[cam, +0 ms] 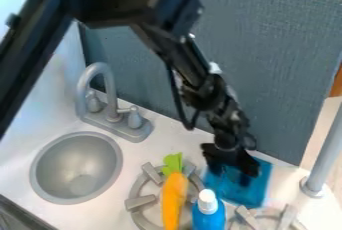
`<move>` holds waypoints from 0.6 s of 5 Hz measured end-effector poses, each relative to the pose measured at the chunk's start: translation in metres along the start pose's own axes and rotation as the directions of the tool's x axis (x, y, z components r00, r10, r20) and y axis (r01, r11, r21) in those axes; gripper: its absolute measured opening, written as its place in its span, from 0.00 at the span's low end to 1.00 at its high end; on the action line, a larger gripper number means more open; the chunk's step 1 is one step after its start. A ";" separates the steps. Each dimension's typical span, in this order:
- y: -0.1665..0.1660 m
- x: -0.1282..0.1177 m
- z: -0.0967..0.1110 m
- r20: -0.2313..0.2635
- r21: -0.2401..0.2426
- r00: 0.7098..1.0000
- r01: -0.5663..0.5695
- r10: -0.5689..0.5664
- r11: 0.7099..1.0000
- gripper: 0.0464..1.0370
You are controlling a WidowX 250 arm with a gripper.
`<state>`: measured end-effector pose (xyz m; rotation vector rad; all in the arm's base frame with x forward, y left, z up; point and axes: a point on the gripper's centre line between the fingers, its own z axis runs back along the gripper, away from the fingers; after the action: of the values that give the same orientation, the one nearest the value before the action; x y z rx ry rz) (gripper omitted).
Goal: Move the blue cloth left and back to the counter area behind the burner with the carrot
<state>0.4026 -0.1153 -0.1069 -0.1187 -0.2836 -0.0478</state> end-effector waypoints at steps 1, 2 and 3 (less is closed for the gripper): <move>0.038 0.007 0.002 0.022 0.025 0.995 -0.102 0.101 0.994 0.97; 0.056 0.009 0.003 0.029 0.041 0.988 -0.151 0.150 0.988 0.97; 0.074 0.015 0.006 0.049 0.058 0.981 -0.190 0.188 0.980 0.97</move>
<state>0.4197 -0.0418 -0.1056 -0.0845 -0.3157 0.1524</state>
